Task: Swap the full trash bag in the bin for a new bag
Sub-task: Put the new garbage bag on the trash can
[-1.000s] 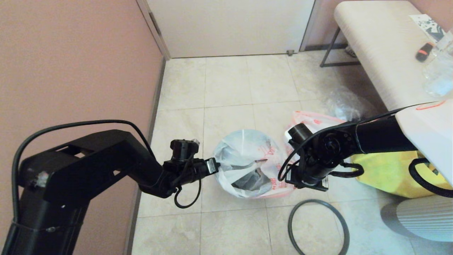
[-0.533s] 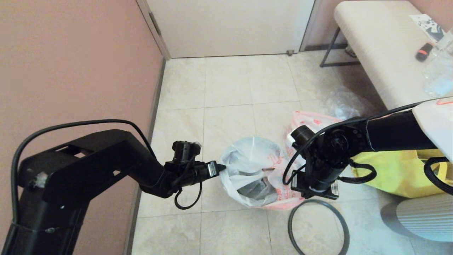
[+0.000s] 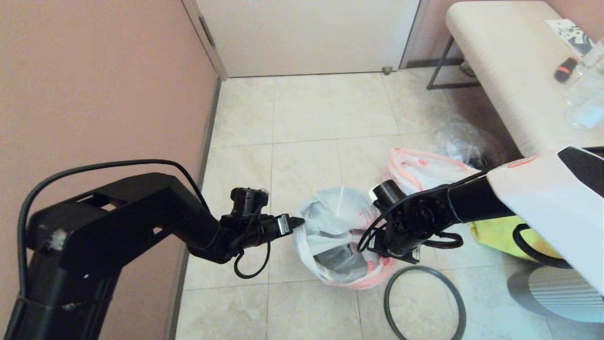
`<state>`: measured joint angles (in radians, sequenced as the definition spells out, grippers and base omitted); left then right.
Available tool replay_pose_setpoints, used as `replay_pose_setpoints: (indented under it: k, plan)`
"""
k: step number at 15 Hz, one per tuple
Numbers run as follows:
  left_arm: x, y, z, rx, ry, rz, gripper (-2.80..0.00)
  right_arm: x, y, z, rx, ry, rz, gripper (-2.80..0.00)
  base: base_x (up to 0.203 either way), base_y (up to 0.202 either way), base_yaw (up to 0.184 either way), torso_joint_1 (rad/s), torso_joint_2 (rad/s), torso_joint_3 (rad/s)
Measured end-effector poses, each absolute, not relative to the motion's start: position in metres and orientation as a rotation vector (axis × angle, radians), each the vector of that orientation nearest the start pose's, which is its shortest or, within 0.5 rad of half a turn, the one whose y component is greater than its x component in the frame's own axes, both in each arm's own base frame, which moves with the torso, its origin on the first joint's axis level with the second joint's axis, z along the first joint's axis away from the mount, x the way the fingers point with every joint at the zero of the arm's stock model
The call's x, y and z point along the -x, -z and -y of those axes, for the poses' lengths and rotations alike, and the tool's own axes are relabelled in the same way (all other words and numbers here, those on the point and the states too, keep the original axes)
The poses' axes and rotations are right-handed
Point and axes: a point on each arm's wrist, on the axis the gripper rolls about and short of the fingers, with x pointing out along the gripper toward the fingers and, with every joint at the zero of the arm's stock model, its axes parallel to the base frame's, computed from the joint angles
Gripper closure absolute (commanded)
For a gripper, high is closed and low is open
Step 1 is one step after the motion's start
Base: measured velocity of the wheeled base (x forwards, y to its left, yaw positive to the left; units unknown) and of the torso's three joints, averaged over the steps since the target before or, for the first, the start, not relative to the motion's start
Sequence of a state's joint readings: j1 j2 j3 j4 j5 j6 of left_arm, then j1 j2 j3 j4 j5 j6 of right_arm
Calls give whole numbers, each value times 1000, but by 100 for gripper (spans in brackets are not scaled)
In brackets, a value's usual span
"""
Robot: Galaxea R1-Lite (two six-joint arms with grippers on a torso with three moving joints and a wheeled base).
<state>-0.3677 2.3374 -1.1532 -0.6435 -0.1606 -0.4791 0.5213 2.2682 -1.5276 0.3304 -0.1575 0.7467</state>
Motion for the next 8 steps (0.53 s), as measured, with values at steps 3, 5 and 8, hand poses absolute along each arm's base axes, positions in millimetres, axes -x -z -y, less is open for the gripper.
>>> replay_pose_setpoints:
  k: [3,5,8]
  plan:
    - [-397,-30,167,395,394,-663,-280,-374,-62,-207,-294,64,-1066,0,0,0,0,0,0,0]
    - [-395,-29,169,392,399,-668,-280,-371,-59,-204,-283,81,-1090,0,0,0,0,0,0,0]
    - [-394,-30,173,385,412,-663,-280,-362,-63,-198,-267,104,-1100,0,0,0,0,0,0,0]
